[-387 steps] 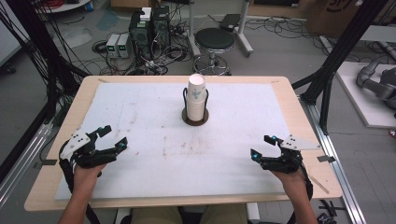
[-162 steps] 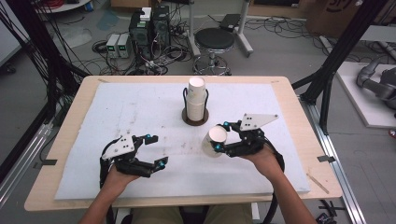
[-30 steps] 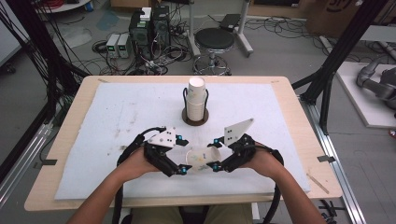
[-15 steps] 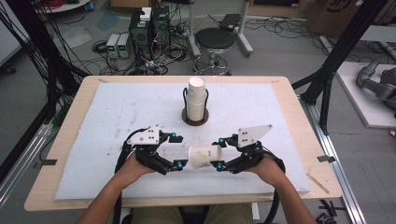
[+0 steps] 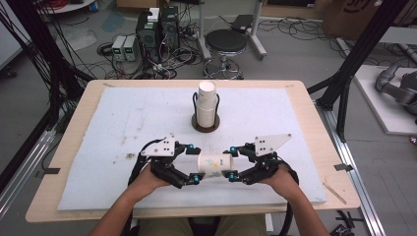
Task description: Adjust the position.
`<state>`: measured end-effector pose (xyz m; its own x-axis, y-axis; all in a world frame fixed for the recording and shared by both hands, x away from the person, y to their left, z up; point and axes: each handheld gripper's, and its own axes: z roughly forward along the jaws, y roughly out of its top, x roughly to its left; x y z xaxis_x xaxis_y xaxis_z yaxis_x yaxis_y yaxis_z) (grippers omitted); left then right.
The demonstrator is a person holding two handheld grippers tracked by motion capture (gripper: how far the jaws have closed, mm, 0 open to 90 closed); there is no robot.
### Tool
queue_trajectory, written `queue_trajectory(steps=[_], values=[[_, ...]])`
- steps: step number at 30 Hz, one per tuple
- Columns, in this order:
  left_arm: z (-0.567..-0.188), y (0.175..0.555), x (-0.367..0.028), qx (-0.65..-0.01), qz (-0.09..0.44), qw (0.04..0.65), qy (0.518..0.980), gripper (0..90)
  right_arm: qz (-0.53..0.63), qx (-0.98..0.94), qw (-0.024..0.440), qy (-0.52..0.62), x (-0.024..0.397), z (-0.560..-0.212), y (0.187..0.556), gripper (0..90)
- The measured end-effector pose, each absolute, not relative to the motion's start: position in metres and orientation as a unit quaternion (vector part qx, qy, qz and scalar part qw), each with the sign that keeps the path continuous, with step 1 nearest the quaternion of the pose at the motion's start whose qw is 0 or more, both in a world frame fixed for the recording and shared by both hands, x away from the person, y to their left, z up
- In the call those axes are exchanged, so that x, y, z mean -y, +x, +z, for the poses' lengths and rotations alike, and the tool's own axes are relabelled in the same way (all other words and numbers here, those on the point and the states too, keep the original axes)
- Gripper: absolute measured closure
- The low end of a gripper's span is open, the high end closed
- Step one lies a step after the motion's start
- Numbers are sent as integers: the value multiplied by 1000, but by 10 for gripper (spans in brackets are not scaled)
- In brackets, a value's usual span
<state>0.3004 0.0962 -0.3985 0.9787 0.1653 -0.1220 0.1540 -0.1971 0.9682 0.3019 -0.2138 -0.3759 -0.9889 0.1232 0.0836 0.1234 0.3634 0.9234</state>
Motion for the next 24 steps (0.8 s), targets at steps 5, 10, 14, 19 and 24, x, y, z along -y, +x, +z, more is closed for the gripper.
queue_trajectory(steps=[5, 10, 14, 19, 24], values=[[-399, 301, -94, -96, 2, 636, 766, 197, -563, 823, 9, -76, 211, -377, 303, 375], [-399, 302, -95, -89, -3, 645, 759, 285, -570, 817, 23, -79, 211, -381, 306, 375], [-398, 303, -98, -89, -8, 642, 761, 343, -565, 820, 27, -83, 211, -381, 307, 376], [-394, 304, -101, -90, -17, 640, 763, 388, -559, 824, 32, -90, 209, -381, 307, 364], [-389, 304, -101, -89, -15, 630, 772, 421, -559, 823, 31, -100, 207, -380, 307, 309]])
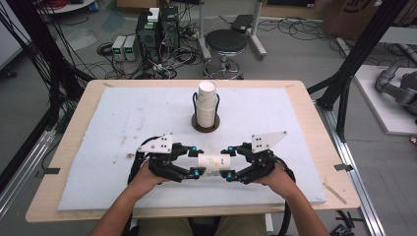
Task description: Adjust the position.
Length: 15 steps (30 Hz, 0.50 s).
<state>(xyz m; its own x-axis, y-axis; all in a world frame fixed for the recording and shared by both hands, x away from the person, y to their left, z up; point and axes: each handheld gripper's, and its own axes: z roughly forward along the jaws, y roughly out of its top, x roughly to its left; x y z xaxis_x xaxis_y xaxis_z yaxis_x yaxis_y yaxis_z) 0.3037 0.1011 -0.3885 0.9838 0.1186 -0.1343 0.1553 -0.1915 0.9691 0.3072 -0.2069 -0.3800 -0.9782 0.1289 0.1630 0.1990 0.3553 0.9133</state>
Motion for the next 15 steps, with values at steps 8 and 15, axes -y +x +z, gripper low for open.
queue_trajectory(steps=[8, 15], values=[[-387, 305, -103, -90, -7, 619, 780, 438, -557, 821, 26, -122, 208, -380, 309, 200], [-375, 306, -102, -84, 11, 577, 813, 438, -553, 824, 18, -122, 211, -375, 308, 200]])
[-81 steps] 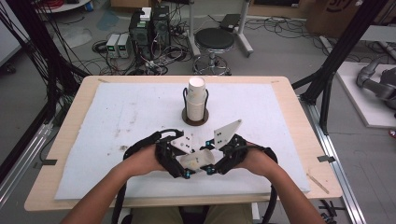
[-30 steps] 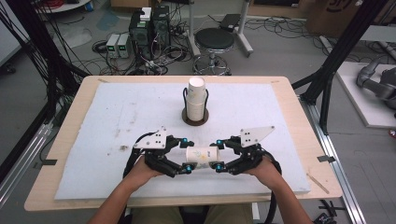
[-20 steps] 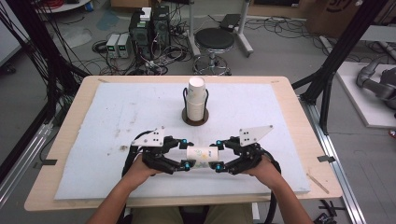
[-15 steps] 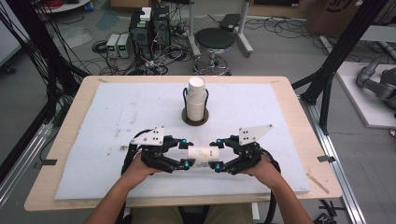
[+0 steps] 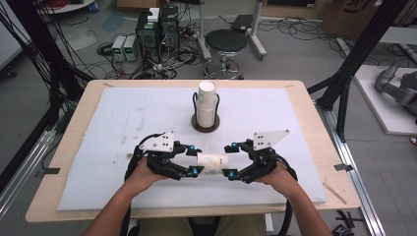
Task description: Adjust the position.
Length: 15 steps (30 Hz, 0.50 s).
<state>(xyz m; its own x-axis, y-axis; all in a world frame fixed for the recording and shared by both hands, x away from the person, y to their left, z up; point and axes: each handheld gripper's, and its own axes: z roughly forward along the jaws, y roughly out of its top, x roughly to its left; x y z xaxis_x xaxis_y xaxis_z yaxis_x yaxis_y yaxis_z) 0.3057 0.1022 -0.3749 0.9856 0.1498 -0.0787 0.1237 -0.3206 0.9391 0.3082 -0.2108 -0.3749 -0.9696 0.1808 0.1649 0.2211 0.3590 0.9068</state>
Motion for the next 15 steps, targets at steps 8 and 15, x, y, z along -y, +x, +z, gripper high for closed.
queue_trajectory(steps=[8, 15], values=[[-352, 308, -95, -59, 35, 502, 862, 438, -521, 847, -15, -108, 204, -363, 307, 200], [-337, 309, -88, -46, 48, 452, 889, 438, -481, 872, -40, -88, 192, -356, 306, 201]])
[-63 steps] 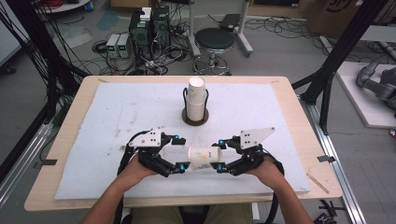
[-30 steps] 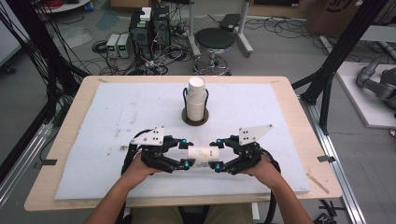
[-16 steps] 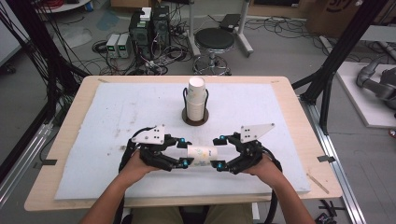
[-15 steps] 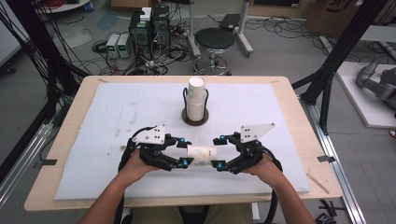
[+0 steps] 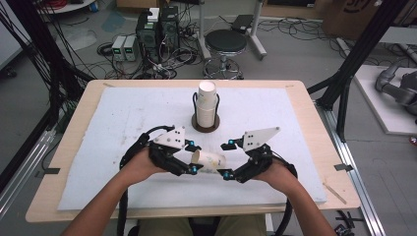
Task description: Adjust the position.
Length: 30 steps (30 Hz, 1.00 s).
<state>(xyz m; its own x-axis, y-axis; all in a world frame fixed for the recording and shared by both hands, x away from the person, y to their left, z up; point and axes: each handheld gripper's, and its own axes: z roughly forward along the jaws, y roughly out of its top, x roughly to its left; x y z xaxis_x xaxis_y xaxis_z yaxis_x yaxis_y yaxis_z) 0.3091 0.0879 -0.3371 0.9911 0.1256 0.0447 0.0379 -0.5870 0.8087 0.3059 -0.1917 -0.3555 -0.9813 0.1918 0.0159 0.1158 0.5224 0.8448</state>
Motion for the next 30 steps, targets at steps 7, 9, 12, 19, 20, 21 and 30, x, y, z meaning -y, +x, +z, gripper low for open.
queue_trajectory(steps=[7, 9, 12, 19, 20, 21, 30], values=[[-331, 310, -83, -43, 59, 411, 908, 438, 464, -881, 52, 81, 187, -355, 307, 201], [-329, 310, -81, -46, 58, 403, 912, 438, 458, -884, 53, 77, 186, -355, 306, 203], [-327, 310, -77, -45, 60, 390, 918, 438, 448, -889, 62, 70, 183, -356, 306, 203], [-323, 310, -67, -31, 68, 356, 931, 436, 426, -900, 72, 58, 175, -355, 306, 203], [-323, 310, -66, -29, 69, 351, 933, 435, 424, -901, 72, 58, 174, -354, 306, 203], [-322, 310, -65, -27, 69, 348, 934, 436, 422, -902, 72, 56, 174, -354, 307, 203], [-319, 311, -58, -24, 67, 334, 940, 430, 396, -914, 81, 46, 164, -357, 307, 204]])
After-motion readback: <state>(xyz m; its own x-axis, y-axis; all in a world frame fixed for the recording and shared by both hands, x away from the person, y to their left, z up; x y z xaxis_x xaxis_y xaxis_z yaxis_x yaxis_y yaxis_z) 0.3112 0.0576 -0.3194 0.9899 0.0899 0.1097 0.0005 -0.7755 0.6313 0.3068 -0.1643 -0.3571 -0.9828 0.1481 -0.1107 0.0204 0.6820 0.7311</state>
